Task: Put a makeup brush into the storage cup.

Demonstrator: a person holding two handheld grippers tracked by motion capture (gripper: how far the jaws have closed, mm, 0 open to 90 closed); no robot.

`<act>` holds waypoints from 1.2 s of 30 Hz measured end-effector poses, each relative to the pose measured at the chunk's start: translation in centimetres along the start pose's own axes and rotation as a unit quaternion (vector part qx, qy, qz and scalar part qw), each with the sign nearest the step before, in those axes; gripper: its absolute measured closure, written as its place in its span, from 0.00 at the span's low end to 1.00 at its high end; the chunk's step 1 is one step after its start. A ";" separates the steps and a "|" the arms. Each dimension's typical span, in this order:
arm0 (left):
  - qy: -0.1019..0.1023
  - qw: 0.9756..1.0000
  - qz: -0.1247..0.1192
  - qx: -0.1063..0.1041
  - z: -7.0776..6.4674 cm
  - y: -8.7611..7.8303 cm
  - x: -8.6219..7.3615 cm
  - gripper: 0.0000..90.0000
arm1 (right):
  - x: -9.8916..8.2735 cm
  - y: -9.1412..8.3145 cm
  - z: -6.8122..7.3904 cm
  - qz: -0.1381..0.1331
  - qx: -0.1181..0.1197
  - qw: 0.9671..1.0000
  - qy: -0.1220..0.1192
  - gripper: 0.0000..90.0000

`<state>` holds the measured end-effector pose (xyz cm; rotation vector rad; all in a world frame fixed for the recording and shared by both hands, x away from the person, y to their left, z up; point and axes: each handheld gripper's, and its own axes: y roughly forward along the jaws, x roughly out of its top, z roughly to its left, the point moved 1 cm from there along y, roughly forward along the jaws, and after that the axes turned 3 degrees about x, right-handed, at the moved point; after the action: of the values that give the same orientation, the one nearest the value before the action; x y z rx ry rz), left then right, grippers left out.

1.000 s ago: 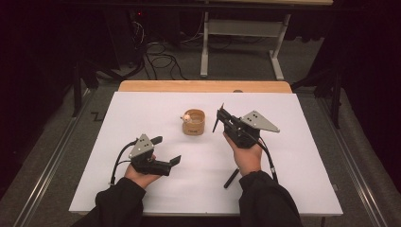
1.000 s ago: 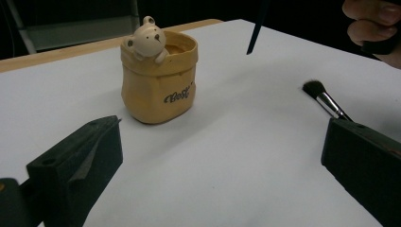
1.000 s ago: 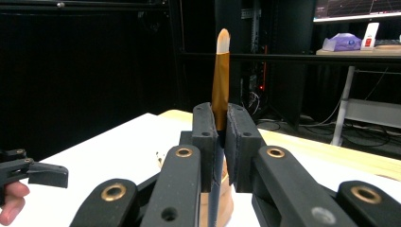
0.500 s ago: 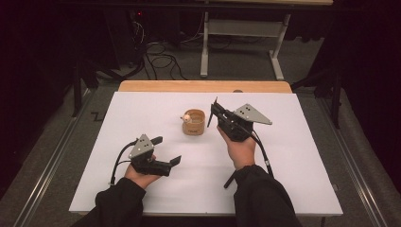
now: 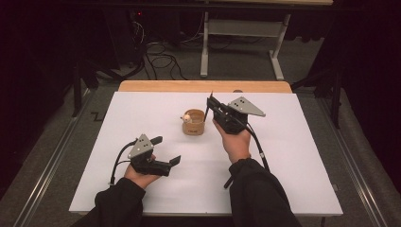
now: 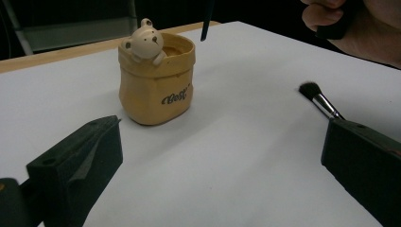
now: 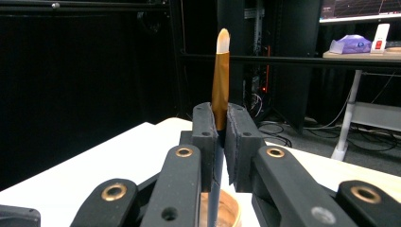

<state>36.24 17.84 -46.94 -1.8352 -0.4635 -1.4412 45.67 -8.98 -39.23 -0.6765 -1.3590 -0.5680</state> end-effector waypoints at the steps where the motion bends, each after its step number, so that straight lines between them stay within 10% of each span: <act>1: 0.000 1.000 0.000 0.000 0.0 0.0 0.0 0.00 | 0.0 0.1 0.0 0.001 -0.001 1.000 -0.001 0.94; 36: 0.001 1.000 -0.006 -0.001 0.0 -0.2 0.1 0.01 | -1.4 3.3 -0.4 0.040 -0.004 0.999 0.024 0.94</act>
<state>36.12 17.91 -46.82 -1.8357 -0.4738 -1.4514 48.12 -7.08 -41.05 -0.7168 -1.2795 -0.5237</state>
